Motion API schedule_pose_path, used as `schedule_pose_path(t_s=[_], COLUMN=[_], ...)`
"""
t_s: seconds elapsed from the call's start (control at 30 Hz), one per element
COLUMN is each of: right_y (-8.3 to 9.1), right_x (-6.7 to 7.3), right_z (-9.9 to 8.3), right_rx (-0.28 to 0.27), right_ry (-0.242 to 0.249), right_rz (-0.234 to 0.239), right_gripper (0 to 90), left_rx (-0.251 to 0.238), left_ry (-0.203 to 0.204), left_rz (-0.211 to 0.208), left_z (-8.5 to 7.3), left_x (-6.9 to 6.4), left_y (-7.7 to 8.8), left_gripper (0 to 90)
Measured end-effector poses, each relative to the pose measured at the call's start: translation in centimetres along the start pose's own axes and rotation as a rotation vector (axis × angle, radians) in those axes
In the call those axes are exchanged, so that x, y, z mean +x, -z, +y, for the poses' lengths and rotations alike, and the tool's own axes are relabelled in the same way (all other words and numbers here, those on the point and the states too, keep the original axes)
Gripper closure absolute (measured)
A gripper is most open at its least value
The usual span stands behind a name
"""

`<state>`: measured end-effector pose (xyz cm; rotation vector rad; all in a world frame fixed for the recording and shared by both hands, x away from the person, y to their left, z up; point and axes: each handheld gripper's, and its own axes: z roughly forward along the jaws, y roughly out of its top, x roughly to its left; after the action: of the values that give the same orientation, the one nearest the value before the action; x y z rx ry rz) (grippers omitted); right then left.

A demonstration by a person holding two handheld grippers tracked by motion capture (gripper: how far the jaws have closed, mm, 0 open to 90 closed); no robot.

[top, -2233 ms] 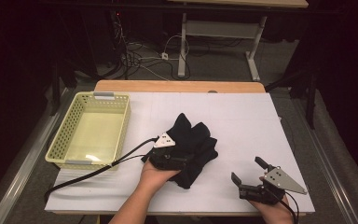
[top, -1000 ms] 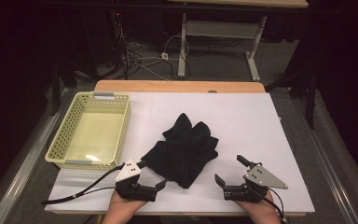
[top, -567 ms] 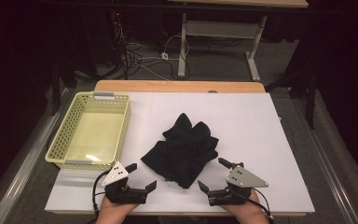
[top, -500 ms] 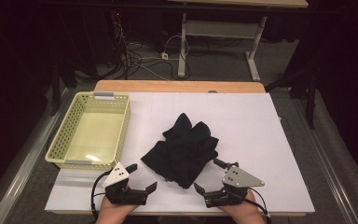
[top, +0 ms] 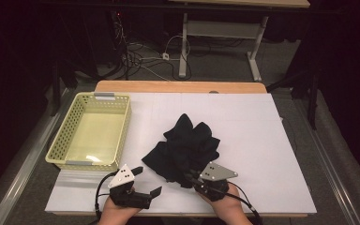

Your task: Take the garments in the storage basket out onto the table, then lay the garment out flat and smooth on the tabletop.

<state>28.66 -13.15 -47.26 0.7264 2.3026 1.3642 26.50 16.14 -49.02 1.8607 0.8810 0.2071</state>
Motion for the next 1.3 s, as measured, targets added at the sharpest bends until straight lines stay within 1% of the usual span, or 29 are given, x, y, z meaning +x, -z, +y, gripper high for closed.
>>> schedule_pose_path(t_s=[0.03,0.07,0.1,0.13,0.17,0.2,0.23,0.27,0.3,0.33,0.4,0.43,0.47,0.5,0.53,0.57,0.6,0.67,0.7,0.77,0.83,0.93,1.0,1.03,1.07,1.13,1.17,1.23,1.3], right_y=[0.5,0.5,1.5,2.1,2.6,2.6,3.1,4.2,4.2,5.1,5.5,6.2,6.2,6.5,7.3,7.3,8.0,8.8,9.3,10.4,11.5,13.4,14.3,14.5,14.6,14.6,14.6,14.7,14.6], right_x=[0.0,0.0,-0.1,-0.2,-0.2,-0.2,-0.4,-0.8,-0.8,-1.2,-1.4,-1.8,-1.8,-2.0,-2.3,-2.3,-2.8,-3.4,-3.7,-4.6,-5.6,-7.4,-8.4,-8.7,-9.0,-9.1,-8.9,-8.1,-6.9], right_z=[0.0,0.0,0.0,-0.1,-0.2,-0.2,-0.3,-0.7,-0.7,-1.1,-1.4,-1.9,-1.9,-2.1,-2.5,-2.5,-3.0,-3.4,-3.7,-4.2,-4.9,-5.9,-6.6,-6.8,-7.0,-6.9,-6.5,-5.3,-3.9], right_rx=[-0.014,-0.014,-0.039,-0.045,-0.049,-0.049,-0.055,-0.071,-0.071,-0.075,-0.072,-0.071,-0.071,-0.069,-0.069,-0.069,-0.07,-0.067,-0.065,-0.065,-0.064,-0.064,-0.057,-0.05,-0.047,-0.05,-0.057,-0.086,-0.122], right_ry=[0.006,0.006,0.014,0.019,0.021,0.021,0.021,0.015,0.015,0.011,0.006,-0.005,-0.005,-0.01,-0.02,-0.02,-0.032,-0.046,-0.055,-0.076,-0.104,-0.157,-0.188,-0.197,-0.21,-0.231,-0.235,-0.209,-0.175], right_rz=[-0.003,-0.003,-0.009,-0.017,-0.024,-0.024,-0.029,-0.038,-0.038,-0.055,-0.062,-0.076,-0.076,-0.085,-0.109,-0.109,-0.131,-0.16,-0.176,-0.21,-0.25,-0.321,-0.349,-0.356,-0.357,-0.349,-0.342,-0.323,-0.299], right_gripper=[83.5,83.5,83.5,83.5,83.4,83.4,83.4,83.3,83.3,83.3,83.3,83.4,83.4,83.4,83.4,83.4,83.4,83.5,83.5,83.6,83.6,83.6,83.2,82.6,80.8,72.1,66.2,58.0,54.1], left_rx=[-0.001,-0.001,-0.009,-0.02,-0.039,-0.039,-0.064,-0.092,-0.109,-0.126,-0.133,-0.13,-0.13,-0.112,-0.083,-0.083,-0.077,-0.083,-0.082,-0.074,-0.022,-0.007,0.004,0.015,0.009,0.0,-0.008,-0.023,-0.043], left_ry=[0.001,0.001,0.001,0.004,0.013,0.013,0.018,0.01,0.0,-0.002,0.001,-0.017,-0.017,-0.019,-0.023,-0.023,-0.036,-0.072,-0.081,-0.079,-0.066,-0.069,-0.081,-0.087,-0.098,-0.118,-0.132,-0.145,-0.135], left_rz=[-0.001,-0.001,-0.01,-0.021,-0.044,-0.044,-0.064,-0.073,-0.071,-0.075,-0.085,-0.079,-0.079,-0.074,-0.078,-0.078,-0.067,-0.027,-0.01,0.007,0.026,0.038,0.032,0.025,0.021,0.016,0.017,0.019,0.02], left_z=[0.1,0.1,0.3,0.4,0.6,0.6,0.8,1.1,1.4,1.9,2.2,2.5,2.5,2.6,2.8,2.8,2.8,2.7,2.6,2.7,3.0,2.9,2.7,2.7,2.7,2.6,2.5,2.4,2.3], left_x=[0.0,0.0,0.1,0.1,0.2,0.2,0.2,0.1,-0.1,-0.2,-0.3,-0.4,-0.4,-0.5,-0.3,-0.3,-0.1,0.0,0.2,0.5,1.0,1.5,1.7,1.6,1.6,1.4,1.3,1.1,1.2], left_y=[-0.1,-0.1,-0.2,-0.2,-0.3,-0.3,-0.4,-0.4,-0.3,-0.3,-0.4,-0.8,-0.8,-1.0,-1.7,-1.7,-2.3,-2.8,-3.0,-3.2,-3.4,-3.5,-3.8,-4.0,-4.0,-3.9,-3.8,-3.7,-3.5], left_gripper=[0.0,0.0,0.0,0.0,0.0,0.0,0.0,0.0,0.0,0.3,1.9,2.5,2.5,2.5,2.4,1.9,1.8,1.8,1.8,1.8,1.8,1.8,1.8,1.9,2.1,2.1,2.1,2.0,2.0])
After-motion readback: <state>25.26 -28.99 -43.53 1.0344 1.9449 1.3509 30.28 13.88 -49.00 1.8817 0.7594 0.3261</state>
